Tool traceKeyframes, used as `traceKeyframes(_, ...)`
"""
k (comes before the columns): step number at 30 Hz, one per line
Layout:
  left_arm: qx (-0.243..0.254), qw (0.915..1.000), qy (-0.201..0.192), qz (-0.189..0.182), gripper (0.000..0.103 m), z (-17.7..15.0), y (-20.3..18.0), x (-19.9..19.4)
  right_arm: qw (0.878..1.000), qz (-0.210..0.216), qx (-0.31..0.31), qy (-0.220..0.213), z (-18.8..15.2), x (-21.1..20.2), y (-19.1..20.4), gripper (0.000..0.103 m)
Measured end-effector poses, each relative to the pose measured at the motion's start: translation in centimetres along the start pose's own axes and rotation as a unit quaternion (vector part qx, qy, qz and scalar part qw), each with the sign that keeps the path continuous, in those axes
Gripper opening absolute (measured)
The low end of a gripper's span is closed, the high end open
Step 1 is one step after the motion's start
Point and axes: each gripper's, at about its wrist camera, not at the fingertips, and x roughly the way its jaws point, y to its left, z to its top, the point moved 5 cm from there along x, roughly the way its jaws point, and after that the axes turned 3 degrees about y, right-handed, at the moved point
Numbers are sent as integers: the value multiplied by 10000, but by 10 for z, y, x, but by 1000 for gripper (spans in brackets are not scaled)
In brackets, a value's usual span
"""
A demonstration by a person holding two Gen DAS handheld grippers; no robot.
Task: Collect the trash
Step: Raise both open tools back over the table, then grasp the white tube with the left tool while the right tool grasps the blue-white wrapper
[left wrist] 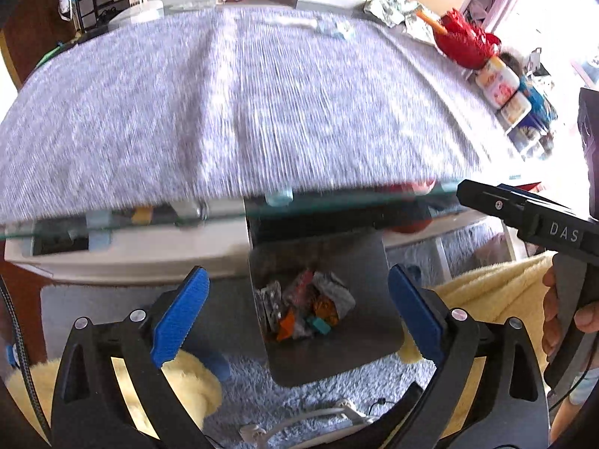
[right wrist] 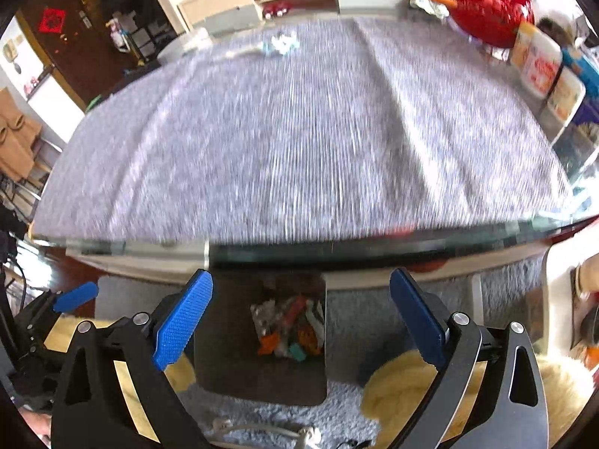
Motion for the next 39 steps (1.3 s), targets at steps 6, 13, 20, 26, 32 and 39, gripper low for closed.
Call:
traceKeyframes(6, -22, 9999, -125, 53, 92, 42, 11, -7, 9997, -80, -64, -204, 48, -3, 0, 96)
traceKeyframes(13, -3, 9997, -216, 104, 92, 100, 23, 1, 9993, -85, -84, -343, 109, 13, 5, 96)
traceKeyframes(20, -36, 9999, -118, 48, 92, 159, 34, 32, 9995, -105, -80, -286, 162, 45, 0, 96)
traceKeyframes(26, 67, 9999, -35, 151, 91, 200, 42, 61, 9998, -34, -104, -147, 200, 80, 6, 89)
traceKeyframes(32, 145, 9998, 13, 148, 91, 225, 45, 80, 9999, 70, -122, -81, 225, 105, 18, 73)
traceKeyframes(39, 268, 9996, 28, 110, 89, 248, 42, 96, 9998, 33, -183, -25, 241, 126, 21, 65)
